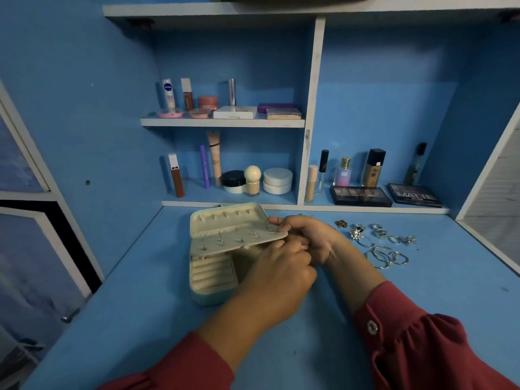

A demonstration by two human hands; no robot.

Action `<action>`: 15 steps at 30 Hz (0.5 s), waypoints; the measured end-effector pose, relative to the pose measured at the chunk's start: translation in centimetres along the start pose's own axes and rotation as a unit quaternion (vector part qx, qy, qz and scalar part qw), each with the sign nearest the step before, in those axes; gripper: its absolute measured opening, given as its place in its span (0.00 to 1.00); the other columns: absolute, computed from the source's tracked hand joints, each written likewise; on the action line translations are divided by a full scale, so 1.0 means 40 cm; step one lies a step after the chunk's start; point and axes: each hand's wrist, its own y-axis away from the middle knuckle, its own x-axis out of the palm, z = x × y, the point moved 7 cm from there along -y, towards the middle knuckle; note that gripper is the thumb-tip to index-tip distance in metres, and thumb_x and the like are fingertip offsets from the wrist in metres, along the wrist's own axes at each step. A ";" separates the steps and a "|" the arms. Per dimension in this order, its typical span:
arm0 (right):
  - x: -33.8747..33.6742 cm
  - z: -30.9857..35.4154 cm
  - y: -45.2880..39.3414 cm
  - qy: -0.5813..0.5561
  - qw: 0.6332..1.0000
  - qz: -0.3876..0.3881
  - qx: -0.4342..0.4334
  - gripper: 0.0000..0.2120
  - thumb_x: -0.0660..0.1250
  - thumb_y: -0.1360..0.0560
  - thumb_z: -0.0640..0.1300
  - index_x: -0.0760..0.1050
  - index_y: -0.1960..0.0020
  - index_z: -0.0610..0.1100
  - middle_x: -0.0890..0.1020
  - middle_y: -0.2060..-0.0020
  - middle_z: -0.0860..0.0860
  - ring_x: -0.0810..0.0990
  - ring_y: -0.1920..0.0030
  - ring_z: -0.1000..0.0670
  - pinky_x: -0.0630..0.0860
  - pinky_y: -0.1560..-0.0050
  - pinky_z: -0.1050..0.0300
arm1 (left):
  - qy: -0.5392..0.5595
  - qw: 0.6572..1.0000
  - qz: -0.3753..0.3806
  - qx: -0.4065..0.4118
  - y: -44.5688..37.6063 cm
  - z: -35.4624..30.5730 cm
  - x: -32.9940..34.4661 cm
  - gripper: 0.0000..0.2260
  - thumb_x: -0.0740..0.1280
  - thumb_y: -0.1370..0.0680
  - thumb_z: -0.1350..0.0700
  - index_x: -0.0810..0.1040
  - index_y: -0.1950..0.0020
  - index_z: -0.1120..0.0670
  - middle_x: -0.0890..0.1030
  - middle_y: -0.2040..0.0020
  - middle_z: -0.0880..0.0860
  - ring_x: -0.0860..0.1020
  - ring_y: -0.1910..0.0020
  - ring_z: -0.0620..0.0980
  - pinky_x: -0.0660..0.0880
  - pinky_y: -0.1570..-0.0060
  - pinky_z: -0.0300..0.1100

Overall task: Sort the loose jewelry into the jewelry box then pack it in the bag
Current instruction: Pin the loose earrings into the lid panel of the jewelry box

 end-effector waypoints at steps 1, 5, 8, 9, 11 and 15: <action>0.005 -0.001 0.000 -0.008 1.000 0.026 0.009 0.30 0.80 0.50 0.39 0.77 0.49 0.43 0.56 0.65 0.48 0.50 0.71 0.53 0.49 0.69 0.64 | -0.008 1.000 0.024 -0.013 -0.002 0.001 0.012 0.09 0.79 0.44 0.54 0.81 0.69 0.49 0.78 0.67 0.47 0.76 0.56 0.49 0.75 0.56 0.39; 0.021 -0.005 0.020 -0.035 0.998 0.052 0.015 0.29 0.80 0.51 0.36 0.77 0.51 0.40 0.59 0.66 0.47 0.58 0.83 0.57 0.58 0.84 0.68 | -0.021 0.997 0.058 -0.038 -0.001 0.003 0.024 0.10 0.79 0.46 0.55 0.81 0.69 0.49 0.77 0.67 0.48 0.77 0.59 0.50 0.75 0.58 0.40; 0.018 -0.002 0.026 -0.025 1.000 0.010 0.014 0.20 0.71 0.40 0.35 0.76 0.48 0.40 0.61 0.69 0.50 0.58 0.84 0.57 0.56 0.84 0.69 | -0.030 0.996 0.078 -0.040 -0.004 -0.002 0.022 0.10 0.79 0.47 0.56 0.81 0.71 0.49 0.76 0.68 0.48 0.77 0.61 0.50 0.75 0.59 0.40; 0.017 0.000 0.031 -0.020 1.000 -0.003 0.012 0.17 0.67 0.38 0.35 0.76 0.48 0.40 0.61 0.71 0.51 0.57 0.84 0.57 0.55 0.83 0.69 | -0.034 0.995 0.082 -0.040 -0.005 -0.003 0.022 0.10 0.79 0.47 0.56 0.81 0.71 0.49 0.77 0.69 0.48 0.77 0.61 0.50 0.75 0.59 0.40; 0.017 0.004 0.035 -0.015 1.000 -0.018 0.010 0.16 0.65 0.36 0.35 0.76 0.49 0.40 0.62 0.72 0.52 0.57 0.84 0.58 0.54 0.83 0.68 | -0.039 0.995 0.084 -0.041 -0.006 -0.003 0.025 0.10 0.79 0.47 0.56 0.81 0.70 0.50 0.77 0.68 0.48 0.77 0.61 0.50 0.75 0.58 0.41; 0.019 0.004 0.041 -0.005 1.000 -0.028 0.007 0.15 0.64 0.35 0.34 0.75 0.48 0.39 0.64 0.72 0.51 0.58 0.84 0.58 0.55 0.82 0.69 | -0.031 0.996 0.072 -0.044 -0.008 0.001 0.031 0.09 0.78 0.44 0.58 0.81 0.68 0.52 0.78 0.67 0.50 0.78 0.60 0.51 0.76 0.57 0.42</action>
